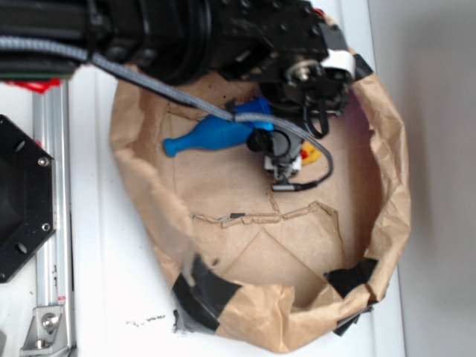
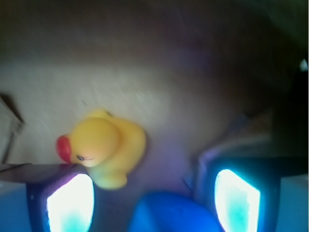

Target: Grab the yellow duck.

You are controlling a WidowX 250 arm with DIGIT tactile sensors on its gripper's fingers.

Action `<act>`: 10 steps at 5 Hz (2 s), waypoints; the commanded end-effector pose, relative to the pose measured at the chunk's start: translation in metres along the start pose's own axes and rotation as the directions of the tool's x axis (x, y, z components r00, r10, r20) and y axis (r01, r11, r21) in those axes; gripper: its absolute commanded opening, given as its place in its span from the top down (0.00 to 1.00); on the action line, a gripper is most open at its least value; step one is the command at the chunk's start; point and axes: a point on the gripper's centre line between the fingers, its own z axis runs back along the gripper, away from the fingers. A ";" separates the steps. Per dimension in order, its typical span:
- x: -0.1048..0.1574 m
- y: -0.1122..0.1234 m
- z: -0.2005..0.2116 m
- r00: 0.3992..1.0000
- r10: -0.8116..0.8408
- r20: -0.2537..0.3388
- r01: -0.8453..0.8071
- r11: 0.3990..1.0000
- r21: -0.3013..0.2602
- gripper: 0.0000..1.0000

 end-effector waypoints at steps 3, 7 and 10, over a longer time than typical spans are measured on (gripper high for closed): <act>0.017 -0.010 0.021 0.996 -0.055 0.064 0.053 0.998 0.031 0.00; 0.039 -0.029 0.003 0.994 -0.104 0.034 0.103 0.994 0.024 0.00; 0.040 -0.011 0.000 0.996 -0.088 -0.003 0.088 0.992 0.086 1.00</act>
